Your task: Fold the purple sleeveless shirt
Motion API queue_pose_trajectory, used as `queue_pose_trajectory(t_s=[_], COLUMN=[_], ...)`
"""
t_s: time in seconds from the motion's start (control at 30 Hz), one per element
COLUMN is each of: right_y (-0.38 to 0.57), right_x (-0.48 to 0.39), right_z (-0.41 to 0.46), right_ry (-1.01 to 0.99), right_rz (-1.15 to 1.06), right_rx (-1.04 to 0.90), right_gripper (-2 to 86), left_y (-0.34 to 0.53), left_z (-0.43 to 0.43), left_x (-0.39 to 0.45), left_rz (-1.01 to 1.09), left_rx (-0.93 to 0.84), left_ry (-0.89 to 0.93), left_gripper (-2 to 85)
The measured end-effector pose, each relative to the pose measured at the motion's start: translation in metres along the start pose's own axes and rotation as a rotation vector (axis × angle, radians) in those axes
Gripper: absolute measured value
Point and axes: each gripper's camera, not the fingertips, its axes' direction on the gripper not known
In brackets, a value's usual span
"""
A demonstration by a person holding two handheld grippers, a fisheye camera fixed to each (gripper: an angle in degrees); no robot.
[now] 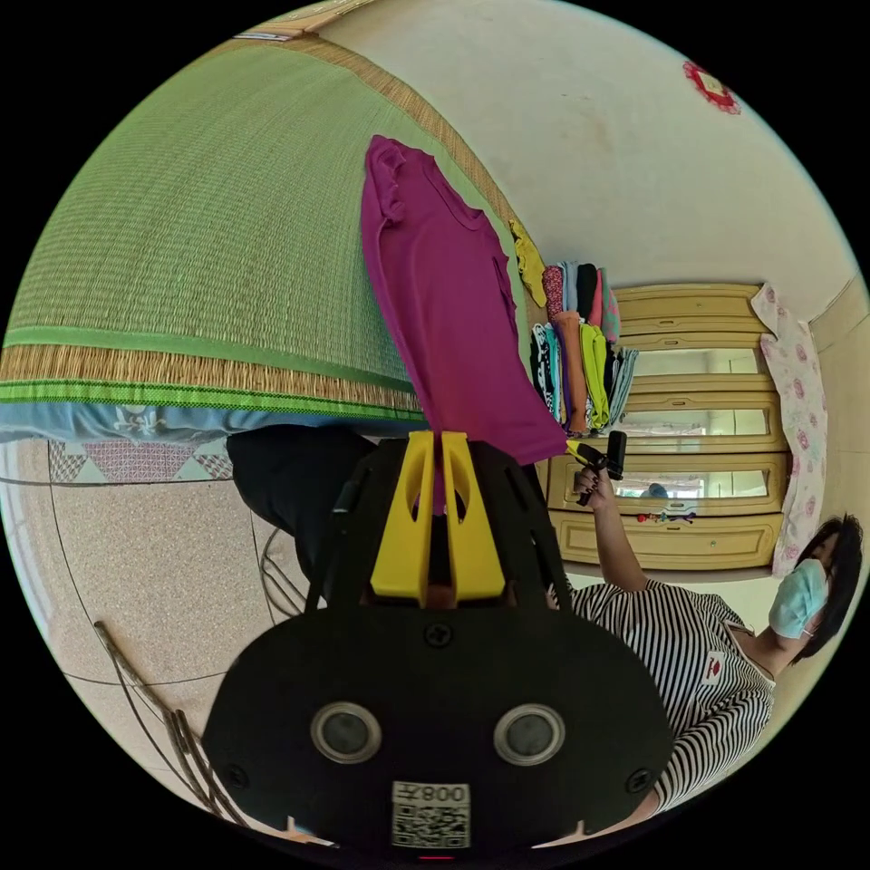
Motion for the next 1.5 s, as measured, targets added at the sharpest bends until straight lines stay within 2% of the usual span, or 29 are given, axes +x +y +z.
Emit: queue_pose_trajectory(t_s=[0.27, 0.6, 1.13, 1.5], right_y=[0.009, 0.009, 0.027, 0.063], right_x=[0.031, 0.046, 0.032, 0.032], right_z=[-0.001, 0.0, -0.04, -0.058], right_ry=[-0.028, -0.037, -0.097, -0.134], right_rz=[0.066, 0.081, -0.008, 0.017], right_rx=[0.016, 0.016, 0.093, 0.129], right_gripper=[1.4, 1.4, 1.1, 1.1], left_y=[0.015, 0.025, 0.026, 0.036], left_z=[-0.004, -0.008, -0.07, -0.089], left_x=[-0.037, -0.047, -0.036, -0.052], left_rz=[-0.091, -0.05, 0.052, -0.014], left_rx=[0.012, -0.014, 0.175, 0.214], left_ry=[0.018, -0.005, 0.252, 0.339], left_gripper=[1.5, 1.2, 0.6, 0.6])
